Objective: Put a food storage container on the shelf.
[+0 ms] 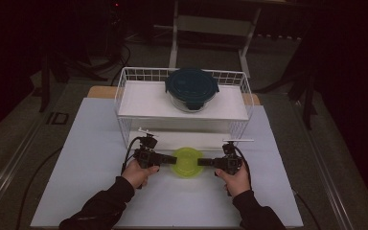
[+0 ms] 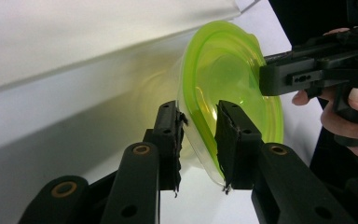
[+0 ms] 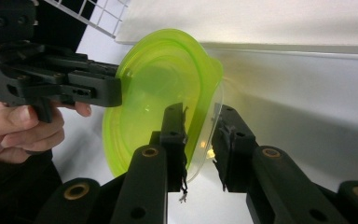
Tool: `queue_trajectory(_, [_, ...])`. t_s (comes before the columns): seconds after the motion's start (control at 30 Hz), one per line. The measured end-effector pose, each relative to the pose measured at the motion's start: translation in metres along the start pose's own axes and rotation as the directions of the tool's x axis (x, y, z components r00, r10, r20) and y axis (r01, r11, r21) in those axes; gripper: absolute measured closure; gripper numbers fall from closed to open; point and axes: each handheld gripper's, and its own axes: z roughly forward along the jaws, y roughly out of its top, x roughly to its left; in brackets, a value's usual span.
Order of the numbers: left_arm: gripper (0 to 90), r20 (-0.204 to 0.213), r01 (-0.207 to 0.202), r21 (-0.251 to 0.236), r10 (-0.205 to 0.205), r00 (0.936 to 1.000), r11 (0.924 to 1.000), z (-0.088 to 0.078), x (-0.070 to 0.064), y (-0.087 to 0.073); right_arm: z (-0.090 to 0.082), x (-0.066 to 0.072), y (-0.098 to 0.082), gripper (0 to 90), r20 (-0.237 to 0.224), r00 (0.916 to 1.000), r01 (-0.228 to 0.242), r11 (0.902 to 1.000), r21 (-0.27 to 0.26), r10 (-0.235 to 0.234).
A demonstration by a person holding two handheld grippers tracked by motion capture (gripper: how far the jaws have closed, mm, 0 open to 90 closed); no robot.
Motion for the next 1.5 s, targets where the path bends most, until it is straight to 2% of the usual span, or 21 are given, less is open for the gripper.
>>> queue_trajectory(0.13, [71.5,0.006,-0.006,0.011,0.006,1.0,0.9999,-0.002,-0.002,-0.002,-0.002,0.003,-0.003,76.6,-0.007,0.9999,0.013,0.9999,-0.001,-0.013])
queue_trajectory(0.2, [73.1,0.016,0.015,0.011,-0.016,0.9997,0.9998,-0.003,-0.002,-0.003,-0.002,0.004,-0.004,77.3,-0.008,0.9997,0.022,0.9998,0.001,-0.022])
queue_trajectory(0.3, [74.4,0.02,0.015,0.009,-0.015,0.9997,0.9999,-0.005,-0.004,-0.006,-0.004,0.008,-0.007,78.2,0.005,0.9991,0.041,0.9991,-0.004,-0.041])
queue_trajectory(0.33, [75.1,0.027,0.013,0.008,-0.013,0.9995,0.9999,-0.006,-0.006,-0.007,-0.004,0.009,-0.008,78.6,0.005,0.999,0.045,0.999,-0.004,-0.045])
queue_trajectory(0.47, [78.8,0.005,-0.016,-0.005,0.016,0.9999,0.9999,-0.01,-0.012,-0.009,-0.008,0.012,-0.011,80.9,0.006,0.998,0.062,0.998,-0.004,-0.062])
queue_trajectory(0.5, [79.7,0.0,-0.02,-0.005,0.02,0.9998,0.9998,-0.01,-0.013,-0.009,-0.009,0.013,-0.011,81.0,0.016,0.9966,0.081,0.9967,-0.002,-0.081])
queue_trajectory(0.6, [80.0,0.008,-0.035,-0.009,0.035,0.9994,0.9993,-0.014,-0.015,-0.009,-0.011,0.018,-0.012,81.0,0.029,0.9944,0.102,0.9948,-0.004,-0.102])
queue_trajectory(0.8, [80.2,0.027,-0.027,-0.028,0.028,0.9992,0.9992,-0.025,-0.019,-0.011,-0.015,0.027,-0.011,81.1,0.015,0.9927,0.12,0.9927,-0.009,-0.12])
queue_trajectory(0.97, [80.3,0.028,-0.046,-0.049,0.047,0.9985,0.9978,-0.034,-0.026,-0.01,-0.02,0.036,-0.01,81.1,0.003,0.991,0.134,0.9908,-0.022,-0.134])
queue_trajectory(1.0, [80.3,0.024,-0.056,-0.059,0.057,0.9981,0.9967,-0.039,-0.031,-0.009,-0.024,0.041,-0.008,81.1,0.003,0.9892,0.146,0.9888,-0.029,-0.146])
queue_trajectory(1.13, [80.4,0.014,-0.069,-0.073,0.07,0.9974,0.9949,-0.048,-0.042,-0.006,-0.031,0.05,-0.005,81.1,0.006,0.9865,0.163,0.9857,-0.042,-0.163])
queue_trajectory(1.2, [80.3,0.008,-0.088,-0.083,0.089,0.996,0.9926,-0.052,-0.047,-0.005,-0.036,0.055,-0.003,81.1,0.004,0.9853,0.171,0.9841,-0.049,-0.171])
queue_trajectory(1.5, [80.5,0.002,-0.11,-0.122,0.111,0.9938,0.9864,-0.07,-0.07,0.0,-0.054,0.073,0.002,81.1,0.005,0.9793,0.202,0.9764,-0.076,-0.202])
